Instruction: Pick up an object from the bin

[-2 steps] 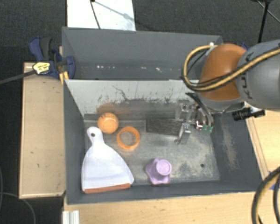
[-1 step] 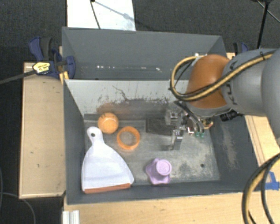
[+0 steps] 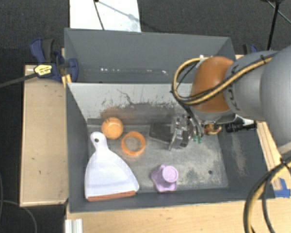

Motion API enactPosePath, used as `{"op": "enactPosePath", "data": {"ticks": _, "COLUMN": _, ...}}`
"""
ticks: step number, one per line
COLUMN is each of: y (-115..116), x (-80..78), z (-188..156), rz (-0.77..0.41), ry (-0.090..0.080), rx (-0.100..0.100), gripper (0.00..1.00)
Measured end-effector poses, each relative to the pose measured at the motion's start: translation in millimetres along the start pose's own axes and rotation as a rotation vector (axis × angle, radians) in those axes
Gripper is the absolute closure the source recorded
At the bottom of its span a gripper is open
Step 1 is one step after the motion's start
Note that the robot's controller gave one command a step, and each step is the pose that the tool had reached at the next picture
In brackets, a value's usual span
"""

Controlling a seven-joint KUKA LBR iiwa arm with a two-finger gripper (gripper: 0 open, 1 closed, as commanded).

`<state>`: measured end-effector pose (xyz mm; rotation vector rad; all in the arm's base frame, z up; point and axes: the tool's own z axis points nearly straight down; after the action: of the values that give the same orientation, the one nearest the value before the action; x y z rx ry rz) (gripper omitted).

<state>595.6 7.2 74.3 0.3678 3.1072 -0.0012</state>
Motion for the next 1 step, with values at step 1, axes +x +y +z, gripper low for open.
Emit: {"op": "enactPosePath", "data": {"ticks": 1, "y": 0.0, "x": -0.1, "z": -0.1, "rz": -0.002, "ry": 0.0, "rx": 0.0, "gripper": 1.0}}
